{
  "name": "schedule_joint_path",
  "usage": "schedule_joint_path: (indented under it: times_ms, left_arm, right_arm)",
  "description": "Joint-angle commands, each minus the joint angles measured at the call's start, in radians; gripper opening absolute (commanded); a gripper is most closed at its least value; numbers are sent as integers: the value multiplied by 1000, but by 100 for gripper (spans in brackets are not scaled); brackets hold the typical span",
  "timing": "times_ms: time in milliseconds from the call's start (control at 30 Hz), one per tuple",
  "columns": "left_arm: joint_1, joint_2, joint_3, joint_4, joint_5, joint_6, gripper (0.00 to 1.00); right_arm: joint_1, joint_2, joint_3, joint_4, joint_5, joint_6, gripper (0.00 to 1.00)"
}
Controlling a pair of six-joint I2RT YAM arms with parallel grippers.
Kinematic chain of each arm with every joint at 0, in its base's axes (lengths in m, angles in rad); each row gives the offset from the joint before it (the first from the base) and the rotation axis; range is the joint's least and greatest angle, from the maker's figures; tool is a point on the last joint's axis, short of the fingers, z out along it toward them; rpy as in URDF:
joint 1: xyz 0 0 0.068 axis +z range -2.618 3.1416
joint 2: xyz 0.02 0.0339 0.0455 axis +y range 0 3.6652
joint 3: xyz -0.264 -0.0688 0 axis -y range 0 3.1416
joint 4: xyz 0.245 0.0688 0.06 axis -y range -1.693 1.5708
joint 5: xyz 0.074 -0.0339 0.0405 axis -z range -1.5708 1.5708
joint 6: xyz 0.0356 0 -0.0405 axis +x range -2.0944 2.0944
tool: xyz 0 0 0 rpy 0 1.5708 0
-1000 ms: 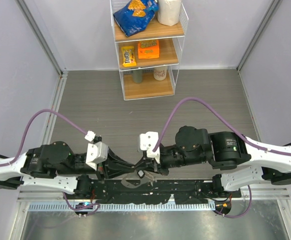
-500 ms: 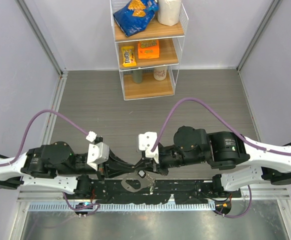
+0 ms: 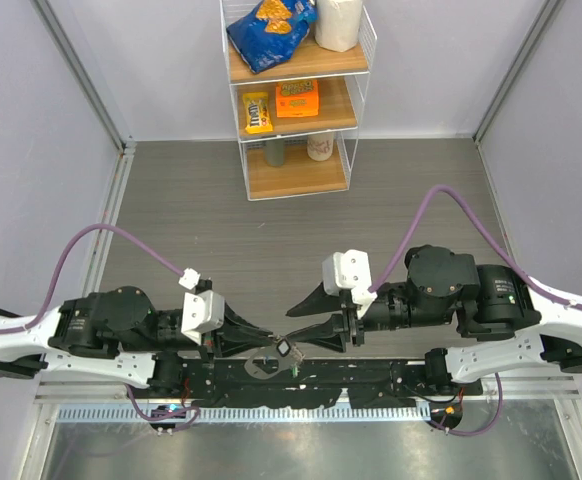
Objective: Put the keys on the keyring
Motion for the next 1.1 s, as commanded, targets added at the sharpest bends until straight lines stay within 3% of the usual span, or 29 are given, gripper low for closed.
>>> schedule_joint_path:
  times_ms: [0, 867, 1067]
  left_arm:
    - [-3, -27, -7, 123, 22, 23, 0]
    - [-3, -76, -59, 227, 48, 30, 0]
    - [-3, -82, -70, 258, 60, 32, 0]
  right_arm:
    - [1, 5, -23, 52, 23, -3, 42]
    - [0, 34, -70, 73, -6, -8, 47]
    - [0, 38, -70, 68, -11, -9, 33]
